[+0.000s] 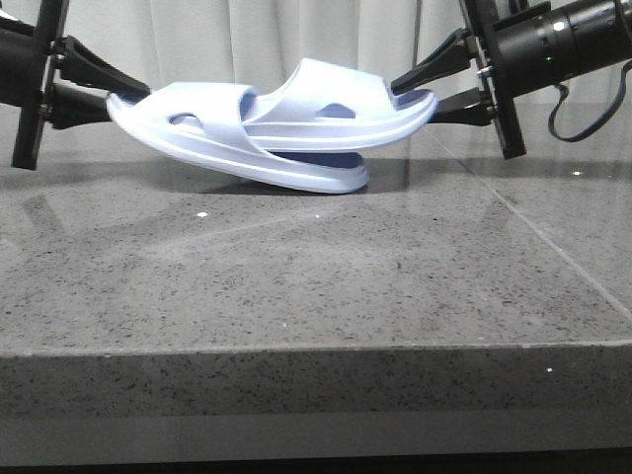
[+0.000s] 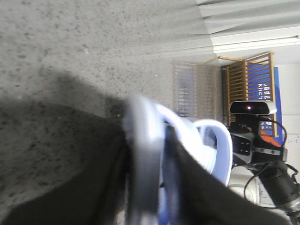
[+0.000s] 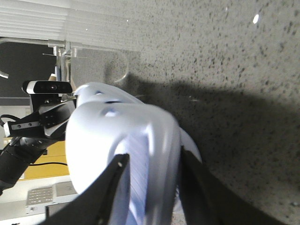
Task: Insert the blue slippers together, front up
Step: 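Lower both nested slippers onto the table with both grippers, then open both grippers and withdraw them upward away from the slippers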
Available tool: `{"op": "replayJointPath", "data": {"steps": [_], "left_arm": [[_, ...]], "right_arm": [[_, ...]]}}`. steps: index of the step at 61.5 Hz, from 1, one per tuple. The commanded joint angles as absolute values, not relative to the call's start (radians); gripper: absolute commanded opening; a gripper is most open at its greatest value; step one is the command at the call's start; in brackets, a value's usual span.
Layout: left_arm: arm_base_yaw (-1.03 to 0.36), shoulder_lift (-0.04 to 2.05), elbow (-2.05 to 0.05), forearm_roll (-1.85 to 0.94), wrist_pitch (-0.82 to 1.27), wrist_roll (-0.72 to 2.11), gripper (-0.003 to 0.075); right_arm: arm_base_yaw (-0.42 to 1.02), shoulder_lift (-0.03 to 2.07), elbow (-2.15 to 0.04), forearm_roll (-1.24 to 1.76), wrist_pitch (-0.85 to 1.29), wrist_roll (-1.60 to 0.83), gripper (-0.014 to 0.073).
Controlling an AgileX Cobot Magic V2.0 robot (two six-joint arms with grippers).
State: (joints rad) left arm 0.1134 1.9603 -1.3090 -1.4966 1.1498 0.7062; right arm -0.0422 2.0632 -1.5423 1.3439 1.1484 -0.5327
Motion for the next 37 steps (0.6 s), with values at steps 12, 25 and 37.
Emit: {"op": "replayJointPath", "data": {"steps": [12, 25, 37], "left_arm": [[0.118, 1.911, -1.33, -1.475, 1.202, 0.712, 0.0538], [0.155, 1.911, -1.362, -1.426, 1.22, 0.707, 0.054], [0.225, 1.911, -1.465, -1.292, 1.27, 0.623, 0.0533]], "right_arm": [[-0.06, 2.005, -1.669, 1.262, 1.202, -0.487, 0.0458], [-0.076, 2.005, -1.704, 1.193, 1.216, -0.462, 0.0479], [-0.115, 2.004, -1.704, 1.102, 1.219, -0.459, 0.0477]]}}
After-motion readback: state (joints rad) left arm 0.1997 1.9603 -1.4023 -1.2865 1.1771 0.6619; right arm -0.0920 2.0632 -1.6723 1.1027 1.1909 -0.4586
